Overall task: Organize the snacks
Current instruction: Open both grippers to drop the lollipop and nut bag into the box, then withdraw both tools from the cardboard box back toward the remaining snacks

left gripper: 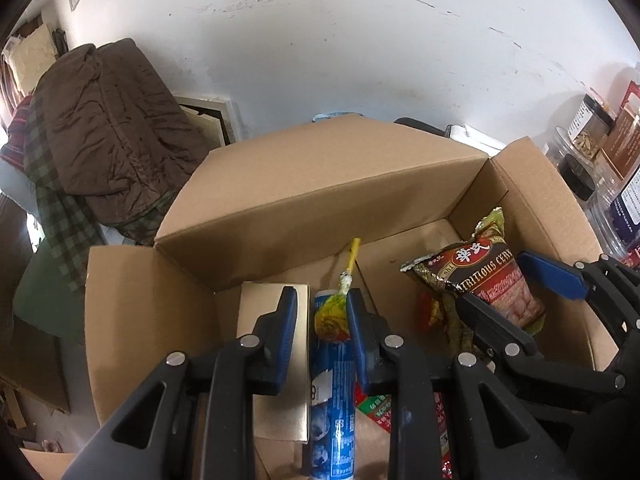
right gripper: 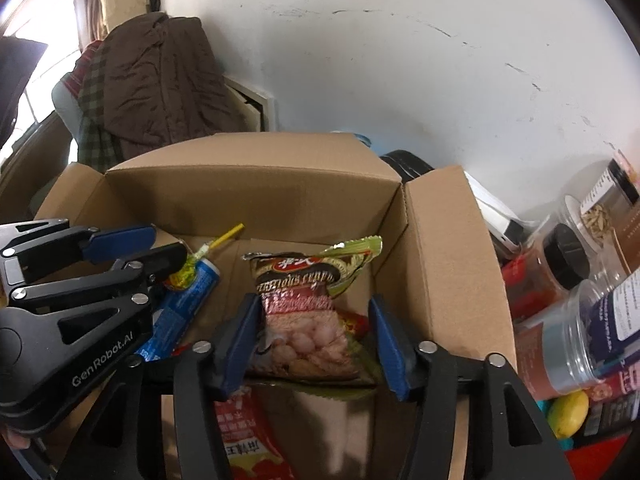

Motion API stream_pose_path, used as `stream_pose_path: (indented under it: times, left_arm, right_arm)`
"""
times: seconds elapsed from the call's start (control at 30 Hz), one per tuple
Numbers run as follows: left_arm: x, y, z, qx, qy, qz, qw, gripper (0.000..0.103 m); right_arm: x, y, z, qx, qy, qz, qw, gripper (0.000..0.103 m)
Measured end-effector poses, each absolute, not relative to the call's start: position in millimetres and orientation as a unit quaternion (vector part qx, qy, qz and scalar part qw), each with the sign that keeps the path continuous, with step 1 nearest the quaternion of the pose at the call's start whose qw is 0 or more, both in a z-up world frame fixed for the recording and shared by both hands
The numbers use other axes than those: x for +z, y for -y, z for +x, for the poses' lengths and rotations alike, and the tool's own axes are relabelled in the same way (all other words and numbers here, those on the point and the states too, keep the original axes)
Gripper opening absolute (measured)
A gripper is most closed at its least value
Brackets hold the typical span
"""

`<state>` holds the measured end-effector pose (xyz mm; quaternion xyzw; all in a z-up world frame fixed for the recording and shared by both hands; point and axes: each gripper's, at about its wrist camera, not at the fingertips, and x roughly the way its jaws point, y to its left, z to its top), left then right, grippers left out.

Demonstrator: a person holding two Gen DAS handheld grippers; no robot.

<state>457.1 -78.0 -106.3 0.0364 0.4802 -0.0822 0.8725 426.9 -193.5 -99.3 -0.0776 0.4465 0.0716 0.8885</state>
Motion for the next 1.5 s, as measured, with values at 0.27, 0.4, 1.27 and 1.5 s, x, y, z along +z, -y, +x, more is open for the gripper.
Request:
stream_pose_path:
  times: [0.27, 0.4, 1.27, 1.5]
  left_arm:
    - [-87.9, 79.2, 441.9, -0.095, -0.463, 0.033, 0.881, 0.025]
    - [-72.4, 76.5, 431.9, -0.098, -0.45, 0.032, 0.887, 0.025]
    - [60.0, 41.4, 282.2, -0.114, -0.327, 0.016, 0.938, 0.025]
    - [76.0, 27.6, 234.7, -0.122, -0.3, 0.008, 0.946, 0.025]
  right_arm:
    - [-86.3, 202.7, 414.3, 0.079, -0.438, -0.043, 0.894, 0.058]
    - [-73.8, 203.2, 406.3, 0.073, -0.431, -0.038, 0.898, 0.058]
    - [56.6, 183.8, 250.7, 0.075, -0.302, -0.06, 0.949, 0.061]
    - [72.9, 173.6, 202.7, 0.079, -0.271, -0.066, 0.957, 0.061]
